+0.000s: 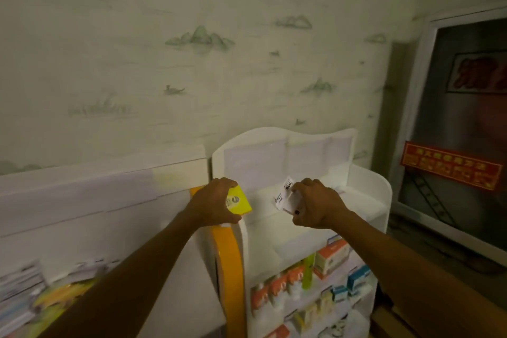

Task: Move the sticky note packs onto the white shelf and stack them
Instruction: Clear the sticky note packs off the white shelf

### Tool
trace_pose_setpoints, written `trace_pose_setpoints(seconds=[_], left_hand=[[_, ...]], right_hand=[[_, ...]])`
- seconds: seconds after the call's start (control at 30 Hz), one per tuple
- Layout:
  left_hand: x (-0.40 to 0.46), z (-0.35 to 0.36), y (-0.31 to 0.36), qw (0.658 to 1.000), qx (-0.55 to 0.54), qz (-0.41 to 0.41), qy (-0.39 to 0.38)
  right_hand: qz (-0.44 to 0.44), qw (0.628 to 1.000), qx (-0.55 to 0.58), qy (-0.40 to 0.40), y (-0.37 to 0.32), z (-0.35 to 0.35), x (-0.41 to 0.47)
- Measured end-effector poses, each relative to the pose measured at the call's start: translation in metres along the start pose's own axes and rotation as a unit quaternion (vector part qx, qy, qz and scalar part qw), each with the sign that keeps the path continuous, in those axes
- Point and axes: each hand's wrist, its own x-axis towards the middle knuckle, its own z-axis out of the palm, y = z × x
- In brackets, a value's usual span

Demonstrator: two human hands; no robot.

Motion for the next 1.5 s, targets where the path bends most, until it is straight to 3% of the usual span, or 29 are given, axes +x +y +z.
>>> trace_pose_setpoints(seconds=[0.33, 0.73, 1.23, 1.5], left_hand=[[0.074, 0.077, 0.103, 1.000, 0.011, -0.009, -0.013], [0.226, 0.185, 0.149, 1.000, -0.014, -0.012, -0.024], [0.372, 0.275, 0.160, 0.992, -0.067, -0.088, -0.065], [0.424, 0.323, 0.167, 0.979, 0.011, -0.173, -0.103]], right_hand=[[0.039, 0.999, 0.029, -0.013, 0.158, 0.002, -0.003], [0.100, 0.993, 0.050, -0.038, 0.335, 0.048, 0.074], [0.042, 0.996, 0.040, -0.073, 0.471, 0.110, 0.228], [-0.032, 0.993, 0.059, -0.094, 0.519, 0.165, 0.302]])
